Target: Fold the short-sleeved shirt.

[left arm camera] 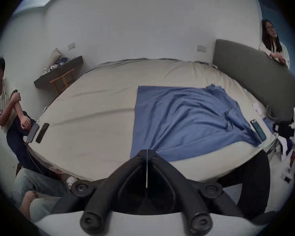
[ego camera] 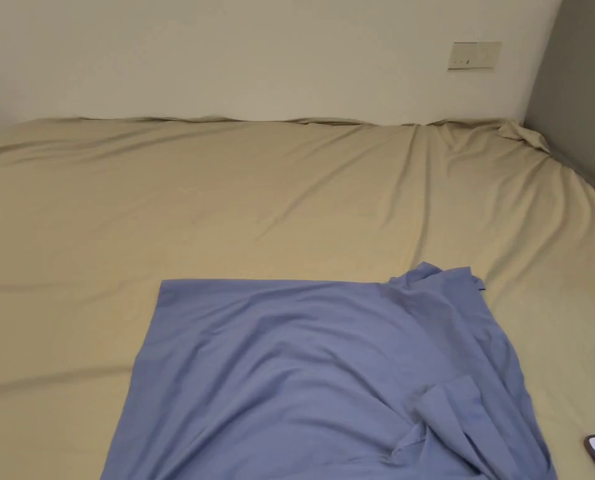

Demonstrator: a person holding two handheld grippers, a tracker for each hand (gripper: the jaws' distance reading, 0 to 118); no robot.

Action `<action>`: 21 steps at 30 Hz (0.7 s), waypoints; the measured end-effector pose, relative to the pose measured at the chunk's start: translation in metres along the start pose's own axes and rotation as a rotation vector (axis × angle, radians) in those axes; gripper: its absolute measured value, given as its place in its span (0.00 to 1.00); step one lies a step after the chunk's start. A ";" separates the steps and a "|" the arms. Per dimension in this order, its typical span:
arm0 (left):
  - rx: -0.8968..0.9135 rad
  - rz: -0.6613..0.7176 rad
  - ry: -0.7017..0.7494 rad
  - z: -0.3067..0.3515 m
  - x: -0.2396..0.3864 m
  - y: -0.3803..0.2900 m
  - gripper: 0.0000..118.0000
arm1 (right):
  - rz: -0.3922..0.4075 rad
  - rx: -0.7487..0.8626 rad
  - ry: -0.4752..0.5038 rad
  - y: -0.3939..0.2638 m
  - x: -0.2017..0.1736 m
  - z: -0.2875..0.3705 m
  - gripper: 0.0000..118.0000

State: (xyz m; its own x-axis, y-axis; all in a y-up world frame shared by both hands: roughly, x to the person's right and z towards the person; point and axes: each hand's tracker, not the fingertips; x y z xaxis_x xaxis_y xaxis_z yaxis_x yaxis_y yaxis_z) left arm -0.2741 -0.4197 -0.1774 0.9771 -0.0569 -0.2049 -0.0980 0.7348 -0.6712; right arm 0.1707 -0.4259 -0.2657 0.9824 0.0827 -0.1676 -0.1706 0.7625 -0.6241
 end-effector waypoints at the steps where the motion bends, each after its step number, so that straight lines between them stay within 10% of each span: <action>1: -0.014 0.006 -0.007 -0.005 -0.001 -0.002 0.00 | 0.001 -0.001 0.001 0.000 0.000 -0.001 0.02; 6: -0.145 0.051 -0.071 -0.062 -0.012 -0.015 0.07 | 0.010 -0.023 0.023 0.000 -0.007 -0.008 0.02; 8: -0.255 0.084 -0.073 -0.092 -0.020 -0.023 0.67 | 0.021 -0.040 0.036 -0.001 -0.012 -0.012 0.02; 9: -0.287 0.070 -0.064 -0.103 -0.024 -0.028 0.74 | 0.028 -0.053 0.042 -0.002 -0.015 -0.015 0.02; 17: -0.322 0.090 -0.062 -0.148 -0.033 -0.035 0.70 | 0.063 -0.124 0.093 -0.003 -0.043 -0.040 0.02; 20: -0.279 0.081 -0.034 -0.152 -0.034 -0.037 0.11 | 0.070 -0.144 0.118 -0.001 -0.050 -0.048 0.02; 21: -0.278 0.113 -0.051 -0.152 -0.035 -0.035 0.11 | 0.070 -0.149 0.126 0.000 -0.051 -0.052 0.02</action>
State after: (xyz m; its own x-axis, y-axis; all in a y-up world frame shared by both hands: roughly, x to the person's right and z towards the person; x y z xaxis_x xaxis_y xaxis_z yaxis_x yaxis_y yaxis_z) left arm -0.3336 -0.5468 -0.2550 0.9646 0.0537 -0.2582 -0.2476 0.5212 -0.8167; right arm 0.1167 -0.4636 -0.2963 0.9519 0.0442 -0.3032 -0.2570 0.6537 -0.7117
